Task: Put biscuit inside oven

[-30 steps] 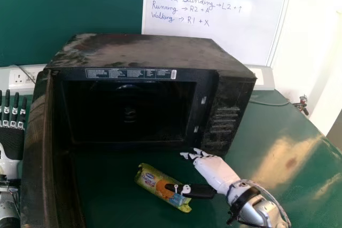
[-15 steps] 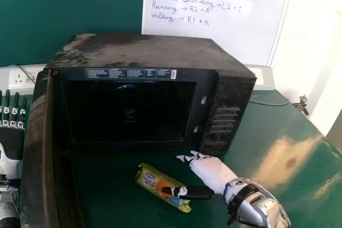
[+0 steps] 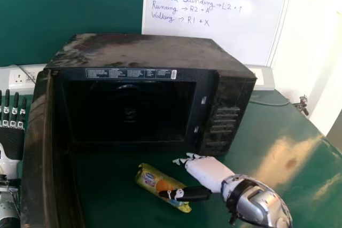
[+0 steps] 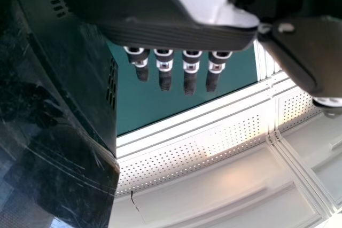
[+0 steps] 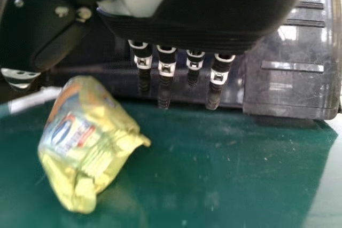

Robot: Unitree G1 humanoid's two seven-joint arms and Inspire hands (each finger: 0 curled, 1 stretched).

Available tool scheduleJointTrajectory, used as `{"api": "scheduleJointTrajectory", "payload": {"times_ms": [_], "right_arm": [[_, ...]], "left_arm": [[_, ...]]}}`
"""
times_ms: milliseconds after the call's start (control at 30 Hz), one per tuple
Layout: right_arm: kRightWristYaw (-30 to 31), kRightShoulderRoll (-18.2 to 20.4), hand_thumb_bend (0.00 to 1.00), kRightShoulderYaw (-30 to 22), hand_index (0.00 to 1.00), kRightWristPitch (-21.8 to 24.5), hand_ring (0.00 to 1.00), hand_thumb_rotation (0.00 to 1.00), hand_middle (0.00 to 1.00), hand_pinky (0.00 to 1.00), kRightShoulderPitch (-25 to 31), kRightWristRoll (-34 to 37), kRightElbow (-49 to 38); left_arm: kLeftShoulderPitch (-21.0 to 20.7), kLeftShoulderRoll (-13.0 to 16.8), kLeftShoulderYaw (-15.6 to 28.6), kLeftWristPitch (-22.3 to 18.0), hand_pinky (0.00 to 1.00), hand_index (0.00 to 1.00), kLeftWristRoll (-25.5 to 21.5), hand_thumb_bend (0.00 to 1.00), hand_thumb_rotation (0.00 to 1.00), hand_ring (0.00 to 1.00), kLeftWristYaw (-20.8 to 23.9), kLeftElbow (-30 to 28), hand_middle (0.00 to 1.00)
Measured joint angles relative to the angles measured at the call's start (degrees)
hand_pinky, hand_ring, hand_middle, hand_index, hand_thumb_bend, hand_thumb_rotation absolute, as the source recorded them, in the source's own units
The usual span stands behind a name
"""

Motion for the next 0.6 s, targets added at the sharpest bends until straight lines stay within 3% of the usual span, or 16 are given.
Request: {"api": "scheduleJointTrajectory", "payload": {"times_ms": [267,600], "right_arm": [[2.2,0.1,1.00,1.7,0.92,-0.9,0.86,0.60,0.85,0.82,-1.5,-2.9,-1.6],[5.6,1.6,1.00,4.0,0.94,0.2,0.89,0.52,0.88,0.85,-1.7,-6.2,-3.8]], "left_arm": [[0.4,-0.5,0.0,0.4,0.00,0.49,0.0,0.51,0.00,0.00,0.2,-1.4,0.48],[0.5,-0.8,0.0,0.2,0.00,0.49,0.0,0.51,0.00,0.00,0.8,-1.7,0.48]]}}
